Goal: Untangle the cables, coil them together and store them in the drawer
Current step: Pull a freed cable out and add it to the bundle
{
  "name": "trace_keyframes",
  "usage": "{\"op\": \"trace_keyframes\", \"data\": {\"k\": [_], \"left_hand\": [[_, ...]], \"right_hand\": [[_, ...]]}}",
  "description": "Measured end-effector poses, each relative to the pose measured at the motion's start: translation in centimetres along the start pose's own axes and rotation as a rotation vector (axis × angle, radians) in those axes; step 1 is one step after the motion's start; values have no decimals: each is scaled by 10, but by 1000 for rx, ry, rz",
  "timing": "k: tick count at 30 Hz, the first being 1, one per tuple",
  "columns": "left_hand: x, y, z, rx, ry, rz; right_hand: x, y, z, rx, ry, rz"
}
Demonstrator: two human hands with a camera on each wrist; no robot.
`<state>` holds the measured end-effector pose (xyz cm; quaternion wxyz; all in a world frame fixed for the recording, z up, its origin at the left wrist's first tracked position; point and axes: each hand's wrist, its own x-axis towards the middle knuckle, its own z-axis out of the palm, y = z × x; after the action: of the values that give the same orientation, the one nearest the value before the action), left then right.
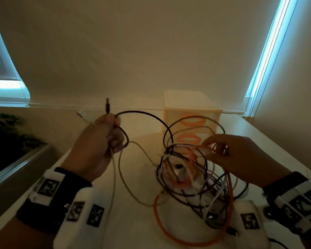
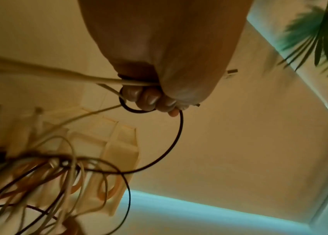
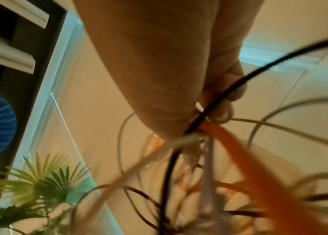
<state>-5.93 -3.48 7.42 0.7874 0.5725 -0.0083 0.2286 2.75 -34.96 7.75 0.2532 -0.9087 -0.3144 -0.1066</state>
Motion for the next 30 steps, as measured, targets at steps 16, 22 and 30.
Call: {"op": "trace_keyframes", "data": {"k": [16, 22, 30], "left_hand": [[6, 15, -11, -19, 108, 60], [19, 26, -40, -290, 312, 8], [-3, 4, 2, -46, -33, -103]], "right_hand": [[2, -55, 35, -538, -536, -123], [8, -14, -2, -578, -351, -99], [1, -10, -25, -244, -432, -114]]}}
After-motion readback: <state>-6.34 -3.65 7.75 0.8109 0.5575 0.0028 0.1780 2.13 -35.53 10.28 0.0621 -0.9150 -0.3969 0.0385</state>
